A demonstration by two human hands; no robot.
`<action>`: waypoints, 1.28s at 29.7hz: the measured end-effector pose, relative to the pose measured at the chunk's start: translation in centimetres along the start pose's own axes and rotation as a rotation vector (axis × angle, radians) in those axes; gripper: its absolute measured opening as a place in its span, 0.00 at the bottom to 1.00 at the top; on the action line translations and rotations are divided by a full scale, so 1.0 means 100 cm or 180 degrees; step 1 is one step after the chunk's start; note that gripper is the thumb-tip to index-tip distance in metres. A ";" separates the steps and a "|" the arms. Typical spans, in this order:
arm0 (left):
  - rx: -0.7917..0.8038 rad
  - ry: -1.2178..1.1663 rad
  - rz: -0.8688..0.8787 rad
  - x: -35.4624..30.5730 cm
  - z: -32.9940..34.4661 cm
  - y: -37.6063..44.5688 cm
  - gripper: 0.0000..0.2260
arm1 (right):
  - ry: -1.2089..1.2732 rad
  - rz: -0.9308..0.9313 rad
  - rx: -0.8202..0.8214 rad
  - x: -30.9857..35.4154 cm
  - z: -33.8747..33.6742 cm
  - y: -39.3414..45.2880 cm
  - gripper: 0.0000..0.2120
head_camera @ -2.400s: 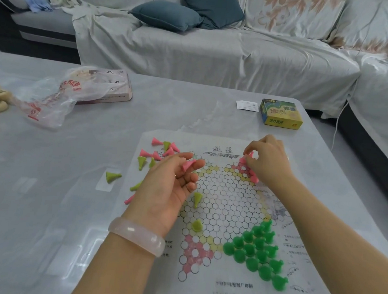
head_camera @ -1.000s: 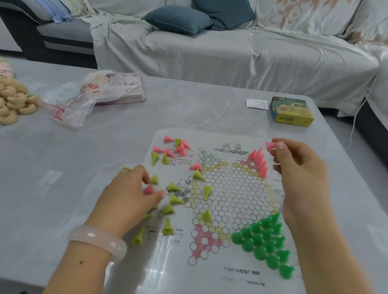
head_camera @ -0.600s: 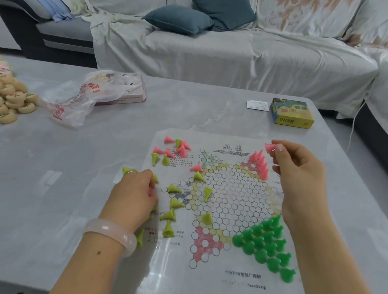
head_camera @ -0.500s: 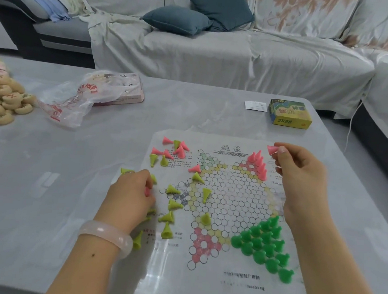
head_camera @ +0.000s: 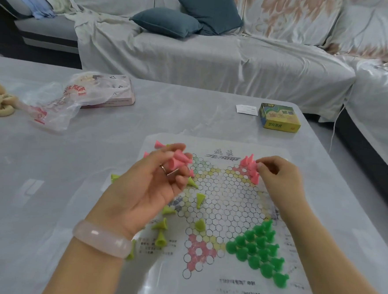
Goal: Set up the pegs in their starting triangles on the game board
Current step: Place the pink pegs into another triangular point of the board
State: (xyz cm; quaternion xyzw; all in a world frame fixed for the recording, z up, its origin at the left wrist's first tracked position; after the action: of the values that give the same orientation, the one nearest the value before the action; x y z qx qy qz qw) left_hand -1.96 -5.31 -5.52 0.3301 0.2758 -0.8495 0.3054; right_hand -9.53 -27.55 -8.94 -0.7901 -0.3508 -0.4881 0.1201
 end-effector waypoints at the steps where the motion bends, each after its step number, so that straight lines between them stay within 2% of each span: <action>1: -0.0074 -0.0256 -0.0040 0.000 -0.003 0.002 0.07 | -0.0136 -0.0080 0.0052 0.001 0.002 0.004 0.05; 6: -0.0665 -0.0722 -0.0104 0.000 -0.018 0.010 0.09 | -0.1105 -0.0565 0.0296 0.005 0.011 0.024 0.05; 9: -0.0709 -0.0826 -0.0066 0.000 -0.020 0.011 0.10 | -0.1469 -0.0621 0.0390 0.002 0.016 0.029 0.05; 15: -0.0736 -0.0735 -0.0103 0.000 -0.017 0.010 0.09 | -0.1672 -0.0578 0.0372 -0.001 0.019 0.029 0.07; 28: -0.0717 -0.0637 -0.0095 0.001 -0.017 0.007 0.09 | -0.1608 -0.0678 0.0381 -0.004 0.019 0.025 0.07; 33: -0.0612 -0.0414 -0.0064 0.003 -0.011 0.007 0.06 | -0.1155 -0.0865 0.0084 0.019 0.006 0.011 0.07; 35: -0.0506 -0.0284 -0.0081 0.007 -0.006 0.007 0.03 | -0.0727 -0.1074 0.0258 0.043 0.005 -0.007 0.05; 38: -0.0318 0.0084 -0.0096 0.014 0.001 0.008 0.07 | -0.0268 -0.1391 0.0957 0.075 0.015 -0.042 0.07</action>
State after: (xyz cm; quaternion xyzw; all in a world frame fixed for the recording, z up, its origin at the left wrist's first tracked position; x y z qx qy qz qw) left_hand -2.31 -6.37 -6.68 0.3214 0.3268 -0.8348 0.3050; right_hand -9.24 -20.46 -3.94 -0.6886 -0.5862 -0.4116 0.1132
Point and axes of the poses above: each hand's wrist, its own y-axis towards the middle knuckle, its own z-axis out of the palm, x = y × z, the point moved 2 cm from there along y, towards the middle knuckle, and after that the axes turned 5 degrees about y, right-handed, at the moved point
